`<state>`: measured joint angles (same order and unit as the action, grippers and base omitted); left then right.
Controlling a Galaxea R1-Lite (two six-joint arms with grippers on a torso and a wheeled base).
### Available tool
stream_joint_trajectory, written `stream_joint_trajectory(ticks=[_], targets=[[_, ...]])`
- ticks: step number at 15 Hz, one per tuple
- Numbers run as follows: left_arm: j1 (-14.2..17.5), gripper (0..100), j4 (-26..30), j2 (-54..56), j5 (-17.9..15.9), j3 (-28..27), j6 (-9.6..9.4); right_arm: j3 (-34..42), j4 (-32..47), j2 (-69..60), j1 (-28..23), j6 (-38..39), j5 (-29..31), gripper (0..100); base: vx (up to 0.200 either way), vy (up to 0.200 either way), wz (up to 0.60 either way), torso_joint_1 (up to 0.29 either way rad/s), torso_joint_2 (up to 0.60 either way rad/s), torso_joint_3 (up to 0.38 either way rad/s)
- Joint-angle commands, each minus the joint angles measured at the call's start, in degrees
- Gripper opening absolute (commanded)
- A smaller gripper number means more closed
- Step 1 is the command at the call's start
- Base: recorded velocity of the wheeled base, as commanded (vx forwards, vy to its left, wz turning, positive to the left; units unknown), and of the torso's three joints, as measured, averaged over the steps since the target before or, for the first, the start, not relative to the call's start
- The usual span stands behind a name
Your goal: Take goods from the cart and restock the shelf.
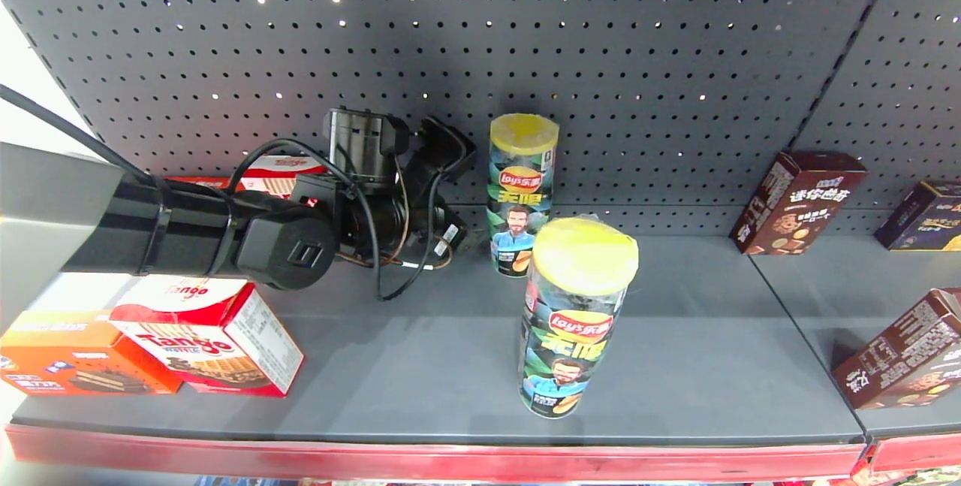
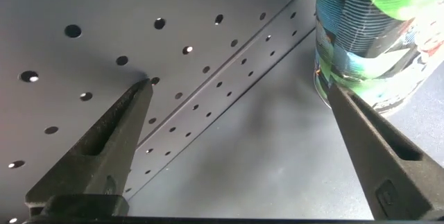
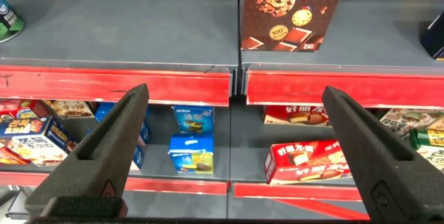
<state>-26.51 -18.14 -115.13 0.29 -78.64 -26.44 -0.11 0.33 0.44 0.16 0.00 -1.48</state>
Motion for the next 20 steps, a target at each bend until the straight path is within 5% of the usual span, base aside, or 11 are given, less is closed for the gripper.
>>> stream_joint_trajectory(ticks=[1,12,17,20], targets=[[-0.12,100,-0.05,-0.27,-0.03,0.16,0.07,0.02,0.02,0.09,0.02,0.00,-0.02,100,0.000,0.000,0.00,0.000,0.00,0.000],[2.52,100,-4.36,10.10,4.54,2.70,0.34,0.02,0.02,0.09,0.02,0.00,-0.02,100,0.000,0.000,0.00,0.000,0.00,0.000],[1.64,100,-4.62,17.57,8.06,7.71,0.16,0.02,0.02,0.09,0.02,0.00,-0.02,100,0.000,0.000,0.00,0.000,0.00,0.000],[0.06,100,-4.80,25.83,8.41,16.50,0.25,-0.07,0.02,0.09,0.02,0.00,-0.11,100,0.000,0.000,0.00,0.000,0.00,0.000]])
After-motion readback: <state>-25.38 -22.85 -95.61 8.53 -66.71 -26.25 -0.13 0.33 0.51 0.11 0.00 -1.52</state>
